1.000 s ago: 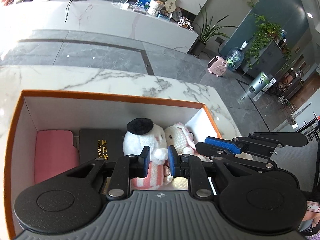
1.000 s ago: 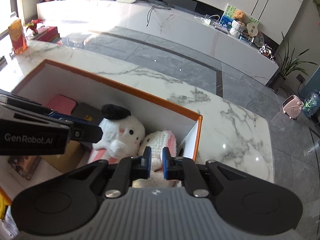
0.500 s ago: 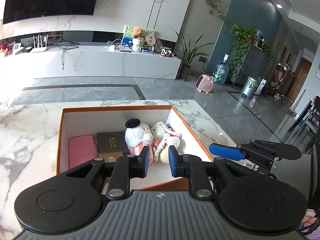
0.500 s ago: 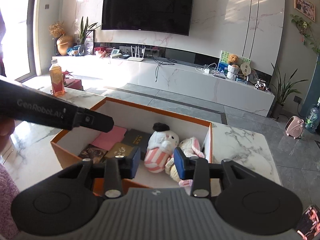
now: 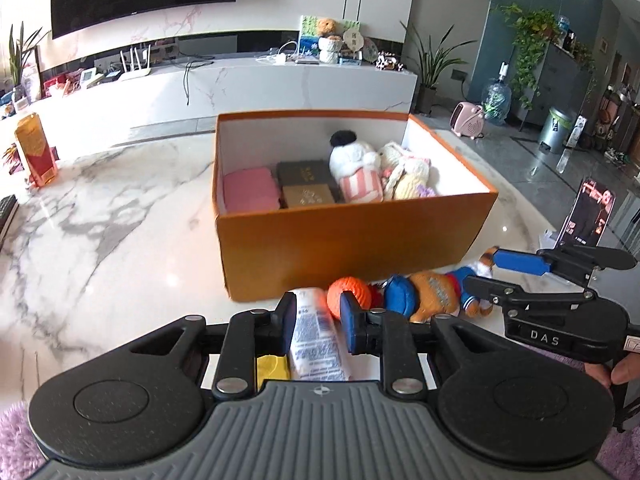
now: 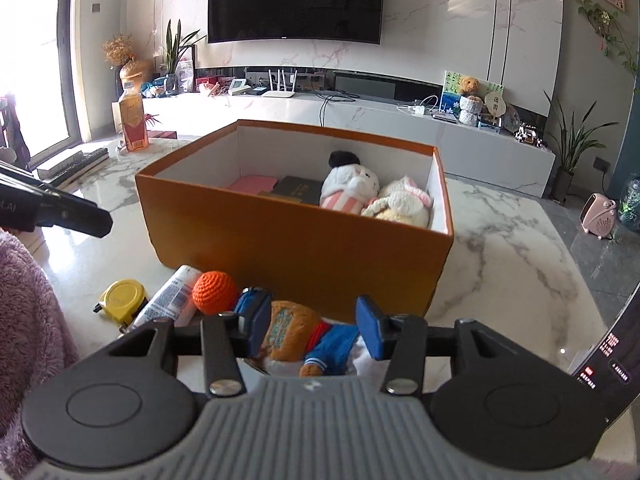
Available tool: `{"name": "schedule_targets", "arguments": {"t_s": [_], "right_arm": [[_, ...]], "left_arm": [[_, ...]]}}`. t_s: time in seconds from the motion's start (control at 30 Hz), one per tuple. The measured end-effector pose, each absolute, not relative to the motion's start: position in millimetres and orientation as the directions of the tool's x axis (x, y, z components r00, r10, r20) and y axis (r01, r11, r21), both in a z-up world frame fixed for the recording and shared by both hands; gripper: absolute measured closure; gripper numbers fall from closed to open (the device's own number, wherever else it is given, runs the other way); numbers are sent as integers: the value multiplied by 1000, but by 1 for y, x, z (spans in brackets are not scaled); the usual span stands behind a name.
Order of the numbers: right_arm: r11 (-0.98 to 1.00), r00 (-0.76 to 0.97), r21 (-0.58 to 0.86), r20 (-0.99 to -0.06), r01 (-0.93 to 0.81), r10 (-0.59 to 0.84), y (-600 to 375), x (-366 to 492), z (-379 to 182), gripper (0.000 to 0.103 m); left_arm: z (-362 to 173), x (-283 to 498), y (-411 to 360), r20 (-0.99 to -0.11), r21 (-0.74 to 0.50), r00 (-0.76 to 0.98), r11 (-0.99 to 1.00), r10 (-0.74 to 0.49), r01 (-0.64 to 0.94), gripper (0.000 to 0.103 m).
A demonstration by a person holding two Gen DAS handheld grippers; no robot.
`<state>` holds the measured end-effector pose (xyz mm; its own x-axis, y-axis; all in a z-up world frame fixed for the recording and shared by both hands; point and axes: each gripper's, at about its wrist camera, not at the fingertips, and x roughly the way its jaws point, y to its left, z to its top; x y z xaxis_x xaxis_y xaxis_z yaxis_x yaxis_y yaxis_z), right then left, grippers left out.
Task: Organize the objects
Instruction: 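Withdraw both tools and move them toward the keychain plush and orange ball, then grasp the orange knit ball with the left tool while the right tool grasps the Ocean Park plush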
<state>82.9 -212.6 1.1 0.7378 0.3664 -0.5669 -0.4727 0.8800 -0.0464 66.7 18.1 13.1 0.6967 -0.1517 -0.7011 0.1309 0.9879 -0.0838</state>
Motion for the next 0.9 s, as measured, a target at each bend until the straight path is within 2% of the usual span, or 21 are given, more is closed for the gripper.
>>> {"name": "schedule_targets", "arguments": {"t_s": [0.17, 0.27, 0.33, 0.4, 0.57, 0.67, 0.9], "right_arm": [[879, 712, -42, -605, -476, 357, -209, 89, -15, 52], [877, 704, -41, -614, -479, 356, -206, 91, -19, 47], [872, 698, -56, -626, -487, 349, -202, 92, -23, 45], [864, 694, -91, -640, -496, 331, -196, 91, -28, 38], [833, 705, -201, -652, -515, 278, -179, 89, -36, 32], [834, 711, -232, -659, -500, 243, -176, 92, -40, 31], [810, 724, -326, -669, -487, 167, -164, 97, -50, 23]], "left_arm": [[-11, 62, 25, -722, -81, 678, 990, -140, 118, 65], [-21, 63, 22, -731, -97, 665, 988, -153, 120, 64], [-30, 63, 21, -737, -104, 659, 989, -150, 108, 58], [-35, 65, 19, -738, -98, 660, 990, -143, 105, 53], [-43, 70, 20, -744, -124, 649, 987, -158, 98, 51], [-41, 68, 18, -731, -119, 665, 988, -154, 98, 48], [-43, 67, 17, -738, -122, 657, 988, -155, 96, 48]]}}
